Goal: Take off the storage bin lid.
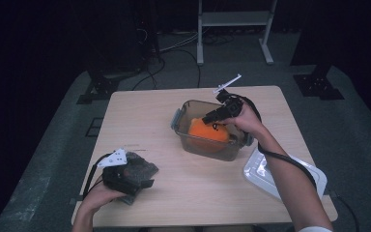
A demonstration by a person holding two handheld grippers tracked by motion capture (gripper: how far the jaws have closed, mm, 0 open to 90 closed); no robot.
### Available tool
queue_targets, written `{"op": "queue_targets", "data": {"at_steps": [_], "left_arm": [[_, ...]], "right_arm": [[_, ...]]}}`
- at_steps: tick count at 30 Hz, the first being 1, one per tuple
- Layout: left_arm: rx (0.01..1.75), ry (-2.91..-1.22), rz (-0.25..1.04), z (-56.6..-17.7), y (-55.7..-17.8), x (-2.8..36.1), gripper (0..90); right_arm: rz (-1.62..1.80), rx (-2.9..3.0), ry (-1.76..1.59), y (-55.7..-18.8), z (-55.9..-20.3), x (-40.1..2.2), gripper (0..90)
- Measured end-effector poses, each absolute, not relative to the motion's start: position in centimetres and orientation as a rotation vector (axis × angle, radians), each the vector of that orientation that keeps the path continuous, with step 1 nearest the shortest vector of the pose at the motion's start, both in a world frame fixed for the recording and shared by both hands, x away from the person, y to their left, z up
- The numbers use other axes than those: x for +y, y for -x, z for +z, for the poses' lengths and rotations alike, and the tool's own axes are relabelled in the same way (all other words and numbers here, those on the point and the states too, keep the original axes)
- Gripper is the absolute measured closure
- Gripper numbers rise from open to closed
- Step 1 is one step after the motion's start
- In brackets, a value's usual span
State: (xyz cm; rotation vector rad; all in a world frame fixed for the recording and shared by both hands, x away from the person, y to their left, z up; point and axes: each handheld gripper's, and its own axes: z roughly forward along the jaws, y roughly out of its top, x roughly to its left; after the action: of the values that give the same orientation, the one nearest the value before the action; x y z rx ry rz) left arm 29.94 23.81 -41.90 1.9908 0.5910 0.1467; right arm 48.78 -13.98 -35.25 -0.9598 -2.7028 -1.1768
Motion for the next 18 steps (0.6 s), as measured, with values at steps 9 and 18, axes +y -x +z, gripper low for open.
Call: {"op": "queue_targets", "data": {"at_steps": [9,18], "left_arm": [[0.596,-1.990,0.150,-41.9,-30.0,23.9,7.0],[0.593,-1.994,0.147,-42.0,-30.0,23.9,6.9]], "right_arm": [[-1.219,-2.697,0.946,-48.1,-34.2,-15.1,57.9],[-1.250,-2.690,0.958,-47.2,-33.4,-16.9,55.9]]}}
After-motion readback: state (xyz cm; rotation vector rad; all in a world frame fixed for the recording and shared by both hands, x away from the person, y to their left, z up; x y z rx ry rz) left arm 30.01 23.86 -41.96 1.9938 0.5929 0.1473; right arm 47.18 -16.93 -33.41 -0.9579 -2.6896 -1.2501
